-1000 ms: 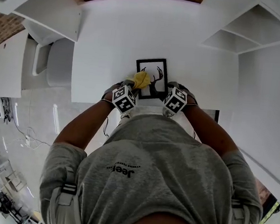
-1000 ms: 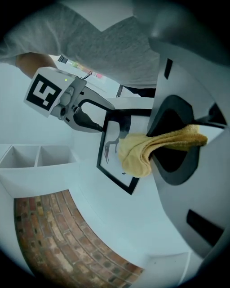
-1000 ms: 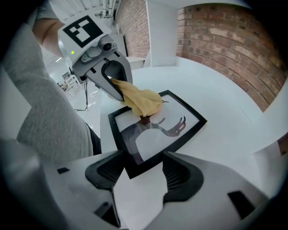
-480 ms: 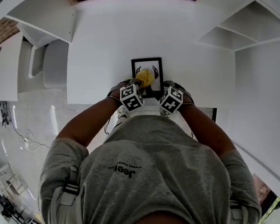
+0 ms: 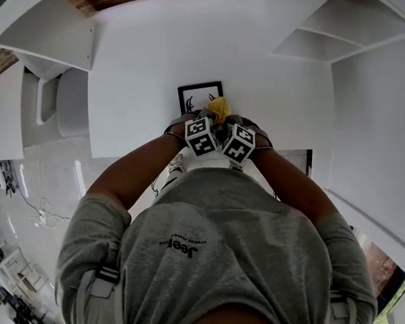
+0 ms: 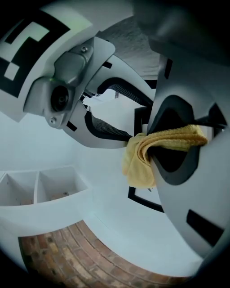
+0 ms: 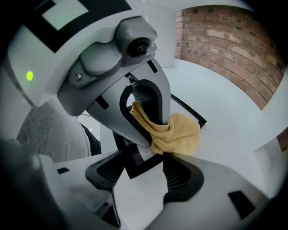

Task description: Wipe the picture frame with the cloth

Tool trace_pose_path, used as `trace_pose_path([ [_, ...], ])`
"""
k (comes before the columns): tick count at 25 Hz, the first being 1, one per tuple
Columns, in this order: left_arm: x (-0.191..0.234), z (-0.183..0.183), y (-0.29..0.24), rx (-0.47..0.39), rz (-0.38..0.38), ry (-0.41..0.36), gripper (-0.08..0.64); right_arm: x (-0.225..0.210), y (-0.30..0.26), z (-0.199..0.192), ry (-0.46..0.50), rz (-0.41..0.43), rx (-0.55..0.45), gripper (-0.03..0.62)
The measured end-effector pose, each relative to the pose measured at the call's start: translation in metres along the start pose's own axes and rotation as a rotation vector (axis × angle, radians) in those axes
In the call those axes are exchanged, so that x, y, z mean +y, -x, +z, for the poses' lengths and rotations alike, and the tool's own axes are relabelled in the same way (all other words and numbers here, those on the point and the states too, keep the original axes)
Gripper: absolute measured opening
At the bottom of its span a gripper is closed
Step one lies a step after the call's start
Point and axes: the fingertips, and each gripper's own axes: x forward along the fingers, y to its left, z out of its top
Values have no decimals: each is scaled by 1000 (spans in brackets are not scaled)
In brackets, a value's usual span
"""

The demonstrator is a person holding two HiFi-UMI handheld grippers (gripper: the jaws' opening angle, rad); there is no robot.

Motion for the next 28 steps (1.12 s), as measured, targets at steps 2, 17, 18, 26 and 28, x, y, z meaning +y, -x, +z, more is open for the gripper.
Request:
trace_pose_path([
  [2,0,2,-1,7,1,-24,66,0,1,0,-8,0,-11,270],
  [17,1,3,-4,1,-13,6,66,5,9,-5,-19,-183,-41,212],
  [18,0,3,-4,2,-14,6,66,7,8,-6,-32,-190,-41,183],
  [26,1,3,-3,-5,-15,20,66,9,8,-9,-143,-199,6,161],
  [28,1,3,-4,-6,-15,21,66,11,7,-9,-152,-194,22,139],
])
